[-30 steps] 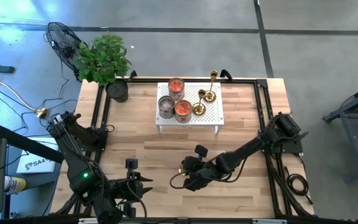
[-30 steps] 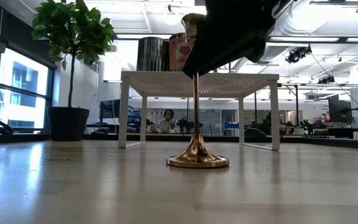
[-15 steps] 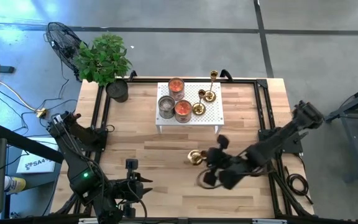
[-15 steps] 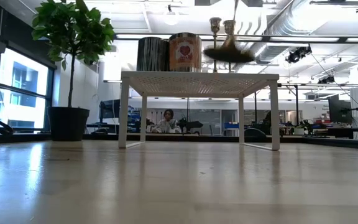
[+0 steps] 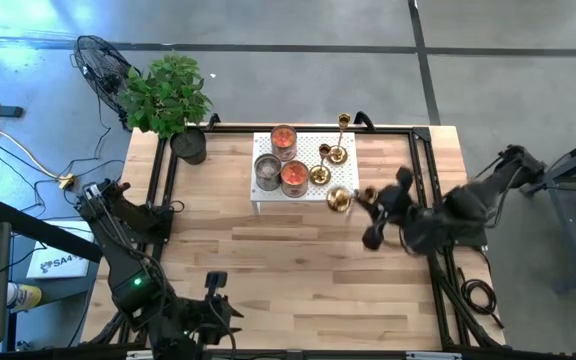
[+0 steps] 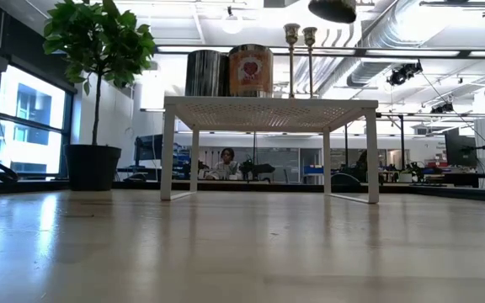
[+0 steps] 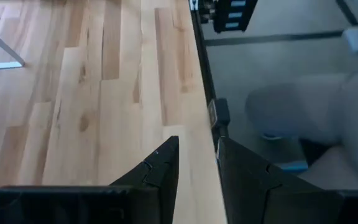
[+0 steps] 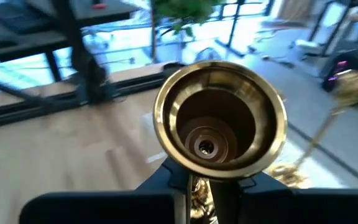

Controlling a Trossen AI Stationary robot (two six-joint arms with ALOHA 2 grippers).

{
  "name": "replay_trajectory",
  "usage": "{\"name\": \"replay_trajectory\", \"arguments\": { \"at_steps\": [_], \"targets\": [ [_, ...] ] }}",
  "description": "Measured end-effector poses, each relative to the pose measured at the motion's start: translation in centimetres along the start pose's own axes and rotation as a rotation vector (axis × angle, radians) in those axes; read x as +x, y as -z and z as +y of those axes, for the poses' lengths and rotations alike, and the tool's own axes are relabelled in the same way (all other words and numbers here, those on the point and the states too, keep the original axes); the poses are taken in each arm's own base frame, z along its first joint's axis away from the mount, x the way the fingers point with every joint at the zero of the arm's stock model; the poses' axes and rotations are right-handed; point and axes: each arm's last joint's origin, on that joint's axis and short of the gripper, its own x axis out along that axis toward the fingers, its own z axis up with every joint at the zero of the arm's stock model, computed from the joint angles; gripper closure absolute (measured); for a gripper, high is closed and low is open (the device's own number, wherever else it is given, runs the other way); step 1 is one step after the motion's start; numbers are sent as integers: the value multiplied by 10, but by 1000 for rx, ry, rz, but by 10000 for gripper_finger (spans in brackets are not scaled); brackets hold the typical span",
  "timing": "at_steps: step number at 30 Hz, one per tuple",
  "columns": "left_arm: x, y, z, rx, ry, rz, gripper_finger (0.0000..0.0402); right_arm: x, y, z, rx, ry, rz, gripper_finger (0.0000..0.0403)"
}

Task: Pick & Place candle stick holders
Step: Put the gold candle holder on the shelf

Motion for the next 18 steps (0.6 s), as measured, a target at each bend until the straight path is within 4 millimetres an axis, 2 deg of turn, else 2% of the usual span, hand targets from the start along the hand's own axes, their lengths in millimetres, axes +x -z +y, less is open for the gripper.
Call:
{"name": "replay_trajectory", "arguments": {
  "at_steps": [6, 11, 15, 18],
  "targets": [
    [0, -5, -2, -107, -6, -65, 290, 13, -15, -39, 0, 143, -7, 377],
    [-1, -8, 0, -197, -73, -142, 290, 32, -13, -68, 20, 267, 84, 377],
    [-1, -9, 1, -231, -105, -170, 290, 47, -7, -80, 38, 308, 197, 377],
    [-1, -9, 1, -235, -106, -177, 290, 58, -5, -82, 36, 264, 265, 377]
  ]
}}
